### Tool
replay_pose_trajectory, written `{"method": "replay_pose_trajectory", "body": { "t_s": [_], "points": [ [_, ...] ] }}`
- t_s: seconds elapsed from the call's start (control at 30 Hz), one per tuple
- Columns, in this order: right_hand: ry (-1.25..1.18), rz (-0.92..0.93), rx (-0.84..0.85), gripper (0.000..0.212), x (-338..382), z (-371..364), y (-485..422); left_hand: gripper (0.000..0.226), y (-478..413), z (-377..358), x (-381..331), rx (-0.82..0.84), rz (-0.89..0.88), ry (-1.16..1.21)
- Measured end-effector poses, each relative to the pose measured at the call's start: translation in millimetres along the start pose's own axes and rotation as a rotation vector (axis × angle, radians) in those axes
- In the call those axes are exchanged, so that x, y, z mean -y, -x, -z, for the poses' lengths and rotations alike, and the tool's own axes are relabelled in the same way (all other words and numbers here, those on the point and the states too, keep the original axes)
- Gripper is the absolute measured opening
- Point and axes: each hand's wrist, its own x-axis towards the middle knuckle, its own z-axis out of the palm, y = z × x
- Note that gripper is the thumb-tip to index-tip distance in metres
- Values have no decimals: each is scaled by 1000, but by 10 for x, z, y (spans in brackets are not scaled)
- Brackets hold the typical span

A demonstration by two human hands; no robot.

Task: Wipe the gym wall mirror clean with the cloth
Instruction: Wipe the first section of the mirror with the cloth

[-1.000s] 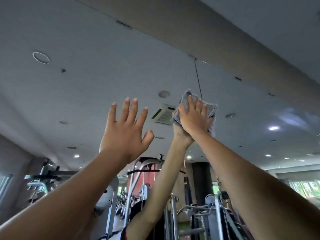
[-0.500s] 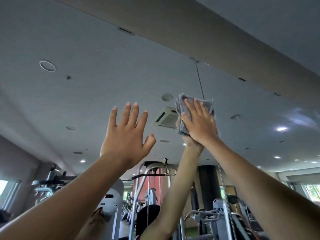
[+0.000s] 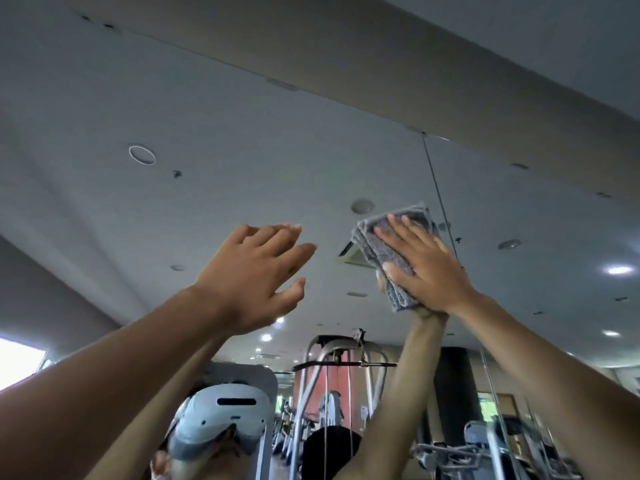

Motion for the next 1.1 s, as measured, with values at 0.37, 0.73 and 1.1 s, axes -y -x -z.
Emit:
{"method": "replay_pose_trajectory", "body": {
  "t_s": [0.37,0.73,1.1],
  "points": [
    [48,-72,17,73,1215,-80,-634,71,258,73,392,-11,112,55],
    [-34,-689,-44,65,1511,-114,-705,65,960,325,1561,20,162,-7],
    [-7,29,21,62,2579,-65,-682,70,1151,336,1745,-27,223,65]
  ]
}}
